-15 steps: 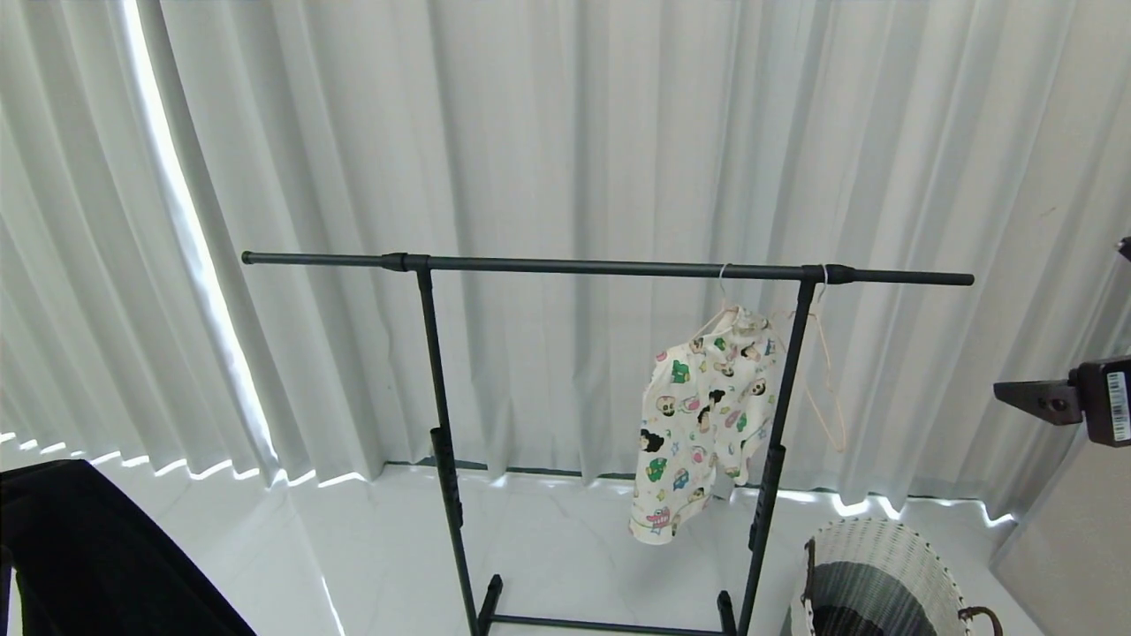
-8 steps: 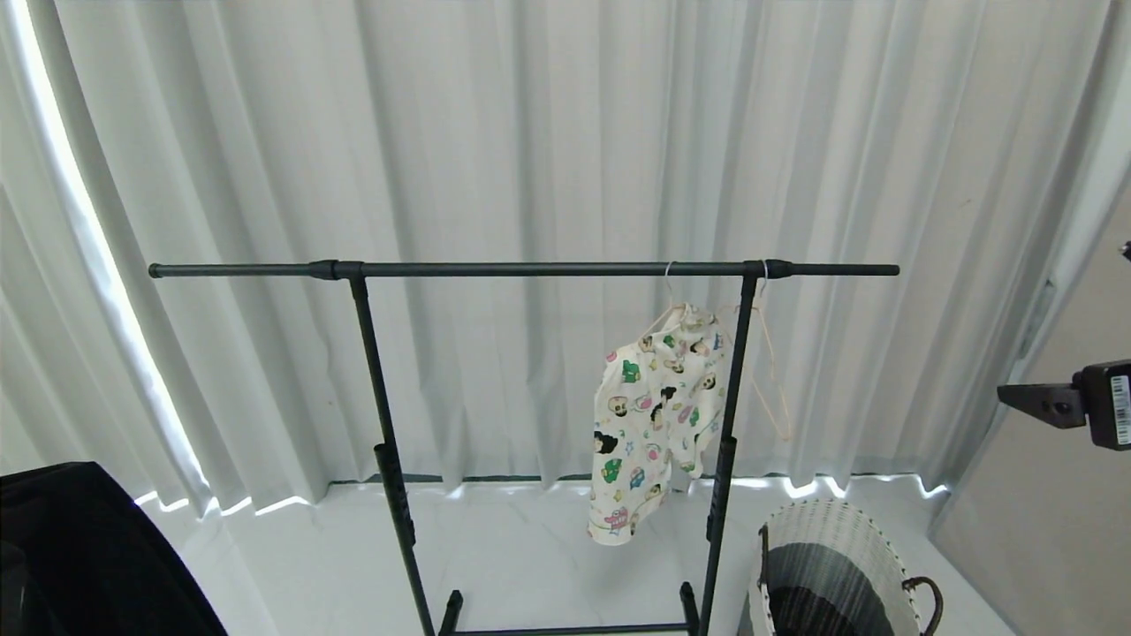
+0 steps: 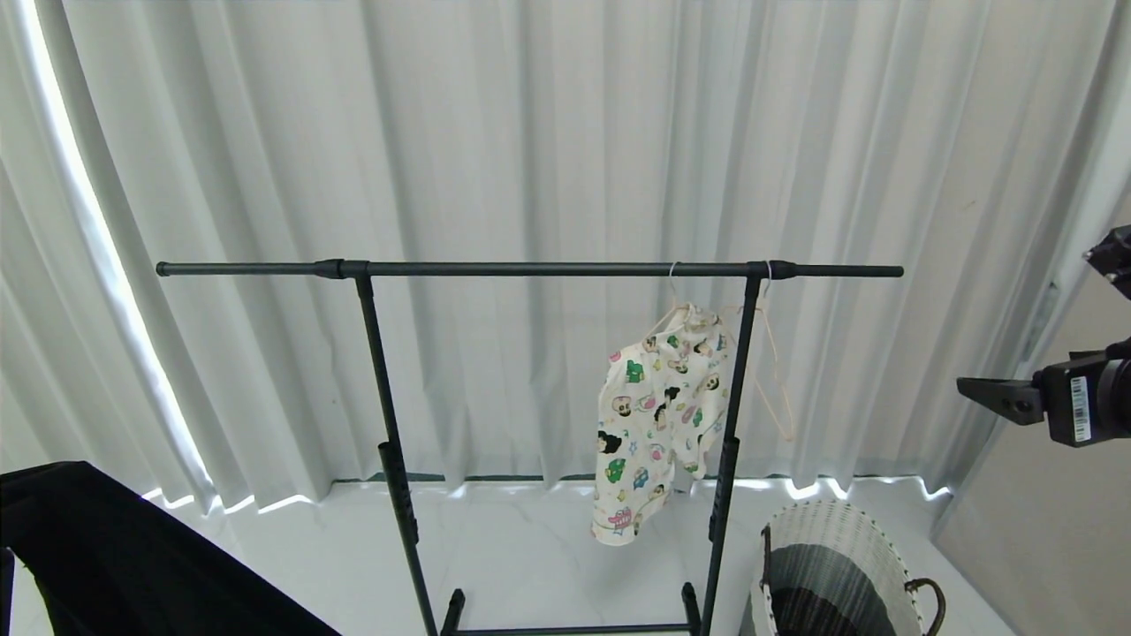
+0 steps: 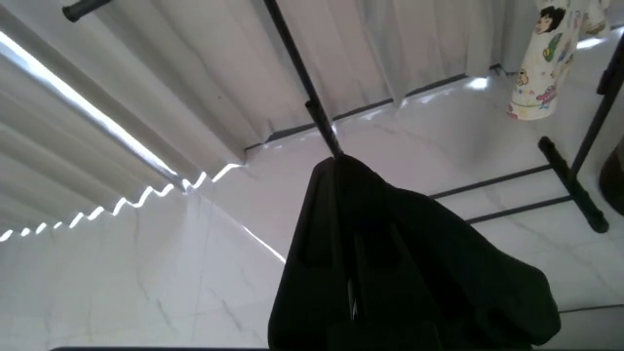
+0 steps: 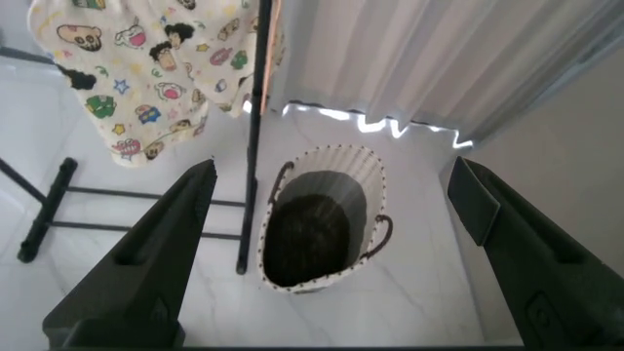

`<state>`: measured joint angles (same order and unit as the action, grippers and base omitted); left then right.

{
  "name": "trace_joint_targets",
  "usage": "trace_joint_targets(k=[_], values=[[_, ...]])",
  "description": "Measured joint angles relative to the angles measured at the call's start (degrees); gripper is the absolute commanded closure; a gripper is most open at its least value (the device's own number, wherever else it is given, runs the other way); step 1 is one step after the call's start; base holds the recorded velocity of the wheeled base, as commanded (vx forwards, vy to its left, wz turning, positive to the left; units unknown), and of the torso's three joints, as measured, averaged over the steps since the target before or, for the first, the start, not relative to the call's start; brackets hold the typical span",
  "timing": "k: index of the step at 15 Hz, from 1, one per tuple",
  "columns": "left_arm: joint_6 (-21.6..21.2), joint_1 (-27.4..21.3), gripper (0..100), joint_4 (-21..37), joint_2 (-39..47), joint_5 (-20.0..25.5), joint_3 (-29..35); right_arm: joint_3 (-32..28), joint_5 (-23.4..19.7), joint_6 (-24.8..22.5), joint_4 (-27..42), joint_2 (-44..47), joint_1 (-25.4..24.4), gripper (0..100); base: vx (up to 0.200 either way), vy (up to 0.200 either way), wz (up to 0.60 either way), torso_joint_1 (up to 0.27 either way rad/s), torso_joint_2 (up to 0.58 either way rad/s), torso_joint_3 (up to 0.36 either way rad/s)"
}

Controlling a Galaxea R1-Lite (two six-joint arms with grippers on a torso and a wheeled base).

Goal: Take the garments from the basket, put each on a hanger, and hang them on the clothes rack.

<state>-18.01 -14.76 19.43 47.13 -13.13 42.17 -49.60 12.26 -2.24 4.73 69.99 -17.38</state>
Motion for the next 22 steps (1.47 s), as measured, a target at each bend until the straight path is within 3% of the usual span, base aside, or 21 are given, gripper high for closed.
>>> trace_joint_targets(k=[2,7,17,22], values=[[0.0,0.0,100,0.0,-0.02,-0.02,0.02,0.63,-0.72,-0.73,-0.83,0.41,0.02,0,0.0,0.2,0.0,0.0,0.0,0.0],[-0.02,0.0,100,-0.02,-0.06,-0.04,0.02,0.84,-0.77,-0.6,-3.28,1.89,0.11,0,0.2,0.2,0.0,0.0,0.0,0.0],[-2.52,-1.33,100,-1.95,-0.35,-0.11,-0.09,0.88,-0.77,-0.79,-3.34,2.73,1.57,0,0.0,0.0,0.0,0.0,0.0,0.0],[-2.85,-1.44,100,-1.93,-0.33,-0.04,-0.09,0.85,-0.78,-0.82,-3.34,2.72,1.54,0,0.0,-0.2,0.0,0.004,0.0,0.001]])
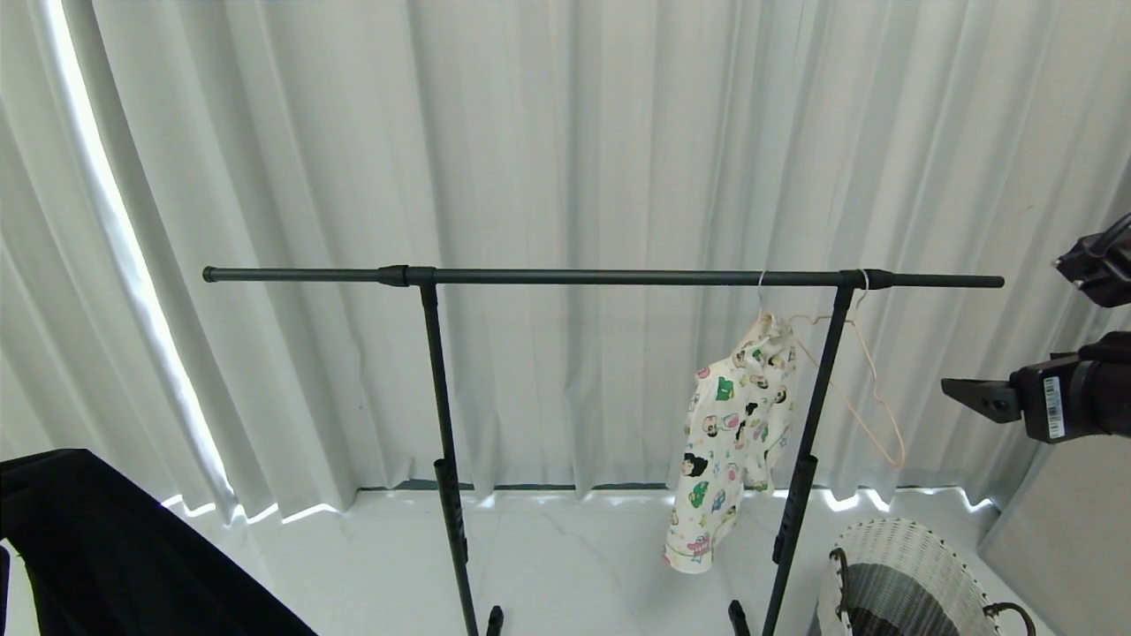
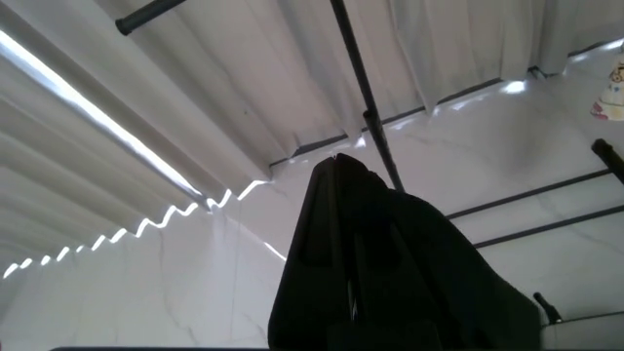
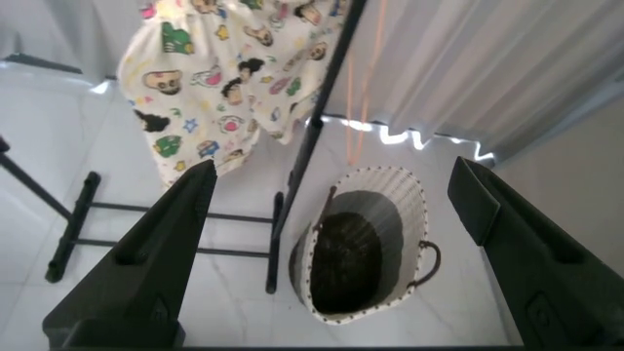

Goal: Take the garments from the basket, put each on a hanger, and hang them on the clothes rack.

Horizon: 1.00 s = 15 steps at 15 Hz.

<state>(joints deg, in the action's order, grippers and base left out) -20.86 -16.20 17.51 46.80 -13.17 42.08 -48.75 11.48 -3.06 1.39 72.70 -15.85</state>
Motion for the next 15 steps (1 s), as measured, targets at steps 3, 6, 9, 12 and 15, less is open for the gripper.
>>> trace_joint_targets(k=[3,6,9,12,15], values=[[0.04,0.0,100,0.01,-0.02,-0.02,-0.05,0.0,0.01,0.0,-0.02,-0.02,0.02,0,0.0,-0.2,0.0,0.006,0.01,0.002],[0.11,0.05,100,0.0,0.0,0.06,-0.05,0.0,0.04,0.0,-0.06,-0.02,0.06,0,0.0,-0.2,0.0,0.006,0.0,0.004],[0.37,0.0,100,0.0,-0.02,0.15,-0.02,0.0,0.06,0.02,0.02,0.0,0.04,0,0.0,0.0,0.0,0.0,0.0,0.0],[0.48,0.05,100,-0.05,-0.06,0.2,0.0,-0.01,0.01,0.0,0.02,0.0,0.06,0,0.0,0.0,0.0,0.0,0.0,0.0],[0.28,0.02,100,-0.02,-0.13,0.17,0.02,-0.06,-3.01,0.24,-0.02,-0.29,-0.05,0,0.0,0.0,0.0,0.0,0.0,0.0]])
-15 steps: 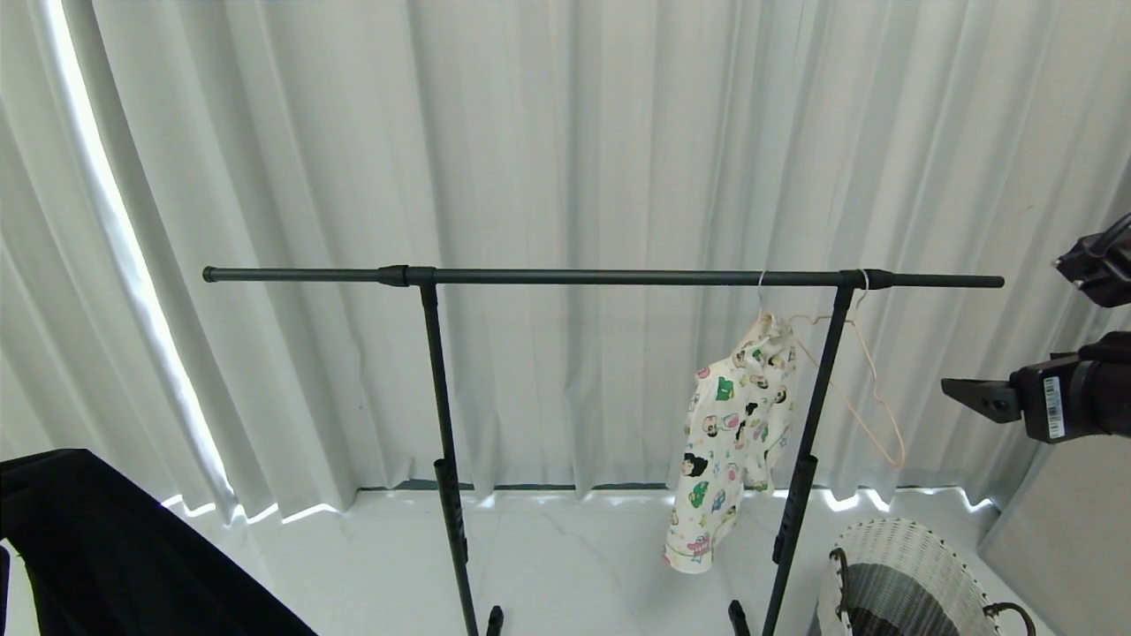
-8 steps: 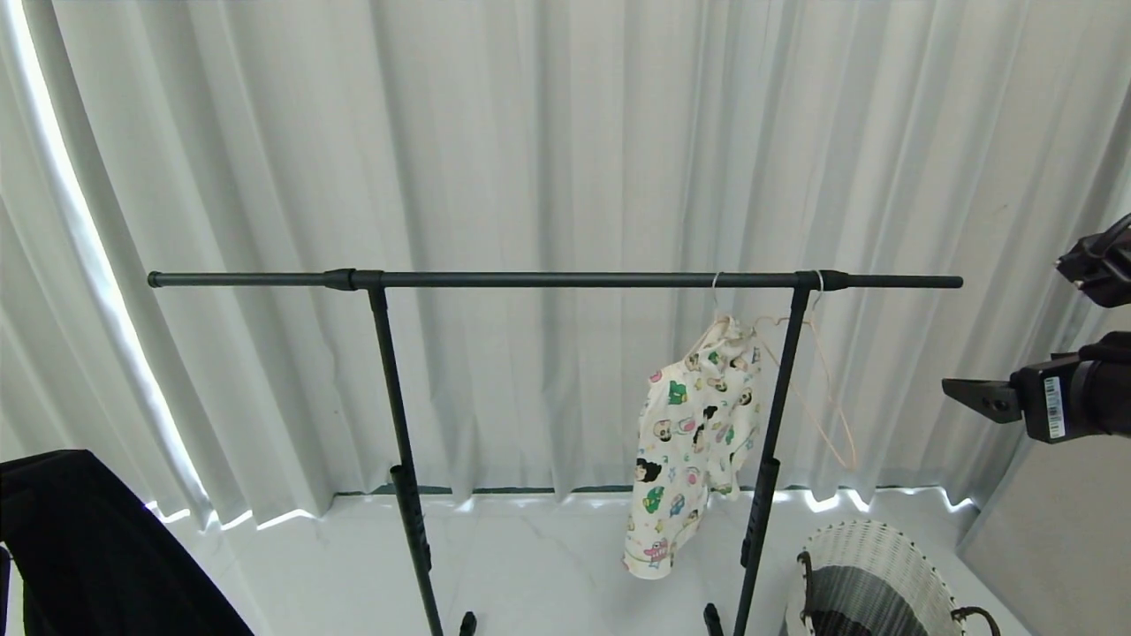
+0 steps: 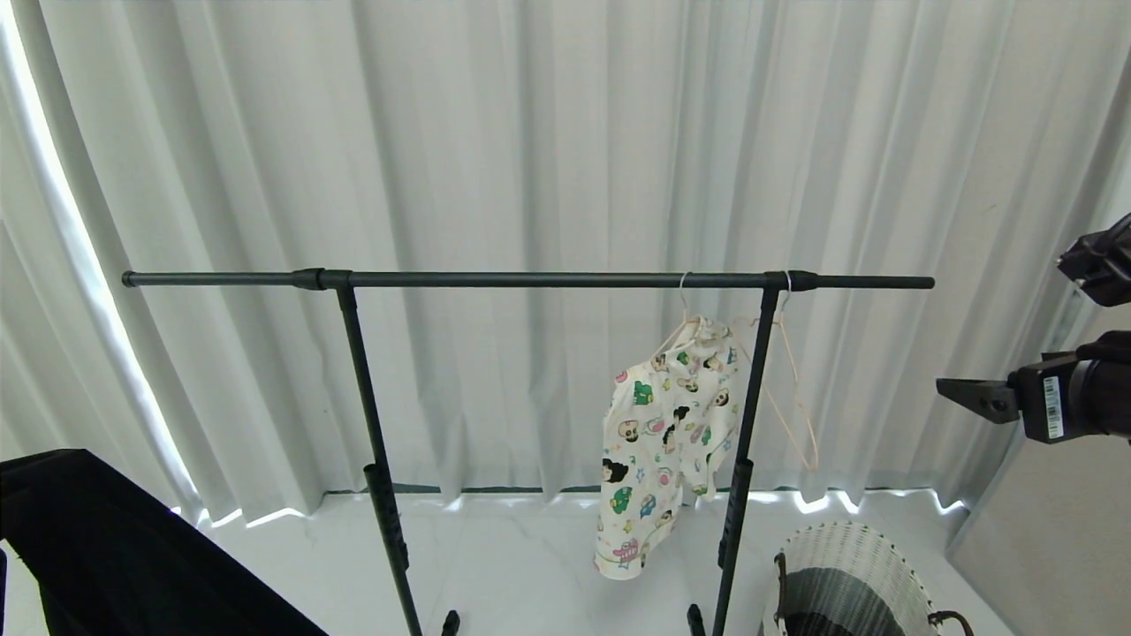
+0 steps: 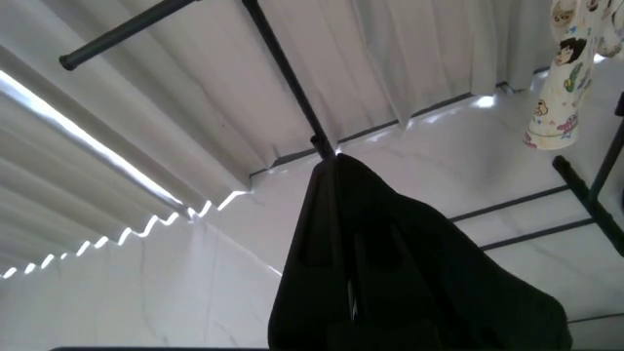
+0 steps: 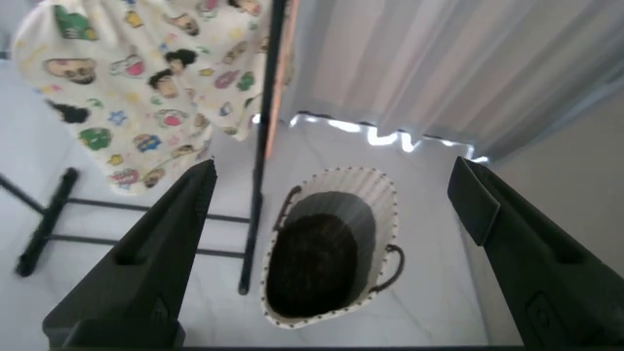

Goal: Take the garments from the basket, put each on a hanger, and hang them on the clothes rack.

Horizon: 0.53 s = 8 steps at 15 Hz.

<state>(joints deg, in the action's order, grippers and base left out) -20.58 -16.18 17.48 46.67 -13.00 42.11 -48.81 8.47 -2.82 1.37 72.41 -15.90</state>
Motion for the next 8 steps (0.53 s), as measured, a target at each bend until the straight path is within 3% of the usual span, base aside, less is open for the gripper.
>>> trace_joint_targets(k=[3,8], values=[[-0.02,0.04,100,0.0,0.05,0.0,-0.02,1.52,-2.4,0.09,-0.68,-0.78,-0.02,0,0.0,0.0,0.0,0.0,0.0,0.0],[0.11,0.09,100,0.02,0.18,0.0,0.0,6.49,-2.34,-0.11,-6.56,-1.46,-0.11,0,0.2,0.0,0.0,0.0,0.0,0.005]])
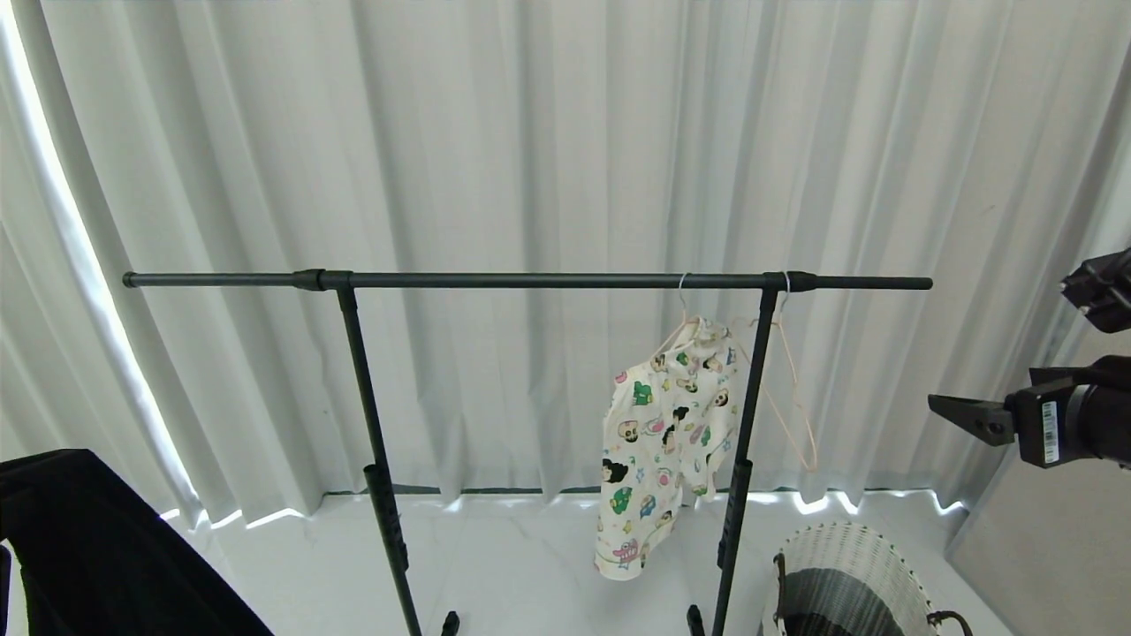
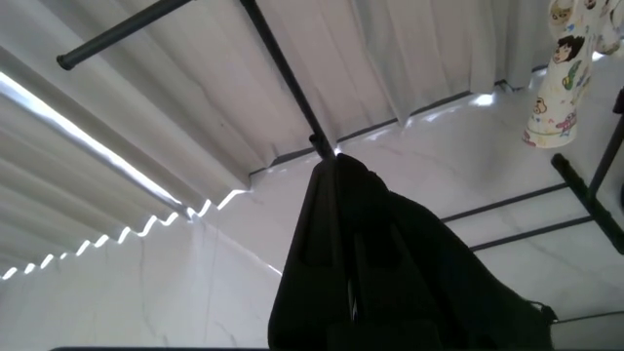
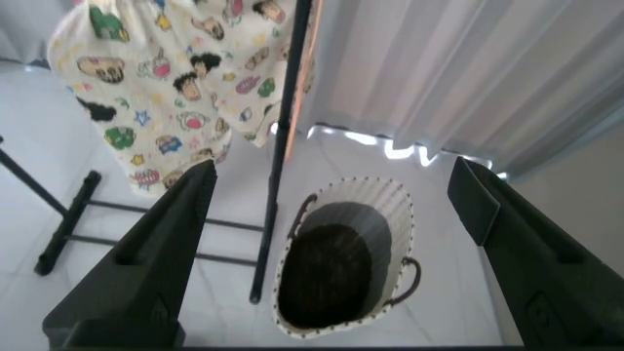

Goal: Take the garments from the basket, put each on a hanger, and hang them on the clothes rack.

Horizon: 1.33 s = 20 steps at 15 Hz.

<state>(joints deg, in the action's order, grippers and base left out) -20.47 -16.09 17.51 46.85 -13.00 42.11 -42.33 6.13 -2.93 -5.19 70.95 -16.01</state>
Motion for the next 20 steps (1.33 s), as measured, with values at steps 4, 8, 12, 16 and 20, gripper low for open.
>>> trace_joint_targets(k=[4,8,12,16,20], values=[[-0.11,0.0,100,-0.02,0.12,0.0,0.0,0.57,0.0,-0.02,-0.2,0.07,0.11,0,0.2,0.0,0.0,0.01,0.0,0.004],[-0.2,0.0,100,-0.02,0.17,0.0,0.0,0.57,-0.06,0.22,-0.3,1.27,0.11,0,0.2,0.0,0.0,0.002,0.0,0.004],[0.0,1.49,100,-0.05,0.0,-0.2,-0.88,2.52,0.0,1.48,-8.35,8.13,0.09,0,0.15,0.0,0.0,0.003,0.0,0.005],[0.24,2.97,100,-0.02,-0.02,-0.13,-1.73,5.64,0.0,3.13,-13.36,16.15,0.28,0,0.0,0.0,0.0,0.0,0.0,0.0],[0.2,3.22,100,-0.78,0.12,-0.16,-2.04,6.02,0.02,4.34,-20.72,24.67,2.21,0,0.0,0.0,0.0,0.0,0.0,0.0]])
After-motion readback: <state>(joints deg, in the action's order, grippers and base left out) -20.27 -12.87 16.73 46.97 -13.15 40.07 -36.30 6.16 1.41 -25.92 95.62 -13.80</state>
